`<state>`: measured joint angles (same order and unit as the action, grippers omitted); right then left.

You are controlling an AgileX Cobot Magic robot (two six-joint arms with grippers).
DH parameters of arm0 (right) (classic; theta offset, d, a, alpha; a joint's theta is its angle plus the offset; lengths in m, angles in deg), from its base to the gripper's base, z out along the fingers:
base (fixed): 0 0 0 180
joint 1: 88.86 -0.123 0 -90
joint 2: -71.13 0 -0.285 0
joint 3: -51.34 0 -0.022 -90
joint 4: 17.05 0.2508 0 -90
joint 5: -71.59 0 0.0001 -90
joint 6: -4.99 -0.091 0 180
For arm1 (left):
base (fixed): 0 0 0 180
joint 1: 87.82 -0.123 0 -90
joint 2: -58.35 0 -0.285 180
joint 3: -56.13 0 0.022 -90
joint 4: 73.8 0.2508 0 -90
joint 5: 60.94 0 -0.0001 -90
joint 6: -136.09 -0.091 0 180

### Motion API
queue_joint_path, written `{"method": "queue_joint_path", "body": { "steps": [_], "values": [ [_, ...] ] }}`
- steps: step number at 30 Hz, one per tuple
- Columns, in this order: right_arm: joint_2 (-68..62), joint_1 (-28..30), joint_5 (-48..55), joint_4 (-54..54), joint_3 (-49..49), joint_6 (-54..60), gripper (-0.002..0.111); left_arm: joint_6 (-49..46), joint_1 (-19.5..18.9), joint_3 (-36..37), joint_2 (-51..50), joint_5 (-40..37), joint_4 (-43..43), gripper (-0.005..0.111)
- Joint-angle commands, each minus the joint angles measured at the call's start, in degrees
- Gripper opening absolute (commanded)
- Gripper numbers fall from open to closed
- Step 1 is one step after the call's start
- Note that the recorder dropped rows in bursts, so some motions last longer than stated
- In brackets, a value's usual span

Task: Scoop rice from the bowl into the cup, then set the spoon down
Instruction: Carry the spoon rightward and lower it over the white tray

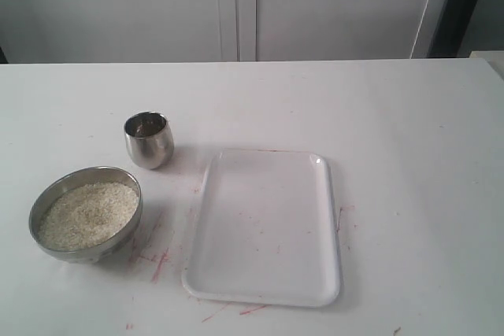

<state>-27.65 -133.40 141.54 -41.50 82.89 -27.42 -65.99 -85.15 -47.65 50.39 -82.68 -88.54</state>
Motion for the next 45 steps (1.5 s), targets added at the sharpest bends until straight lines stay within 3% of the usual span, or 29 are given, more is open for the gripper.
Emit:
{"method": "queue_joint_path", "body": {
  "steps": [1,13,26,45],
  "values": [
    [0.71,0.08,0.01,6.36,-0.19,-2.4,0.0,-0.2,0.31,0.29,0.17,-0.13,-0.62,0.014],
    [1.74,0.08,0.01,5.94,-1.4,-5.19,0.0,-0.2,0.31,0.29,0.17,-0.13,-0.62,0.014],
    [2.27,2.07,0.01,2.7,-13.88,-5.34,0.0,-0.2,0.31,0.29,0.17,-0.13,-0.62,0.014],
    [-0.03,6.5,-2.16,12.25,-31.14,-5.23,0.0,-0.2,0.31,0.29,0.17,-0.13,-0.62,0.014]
  ]
}}
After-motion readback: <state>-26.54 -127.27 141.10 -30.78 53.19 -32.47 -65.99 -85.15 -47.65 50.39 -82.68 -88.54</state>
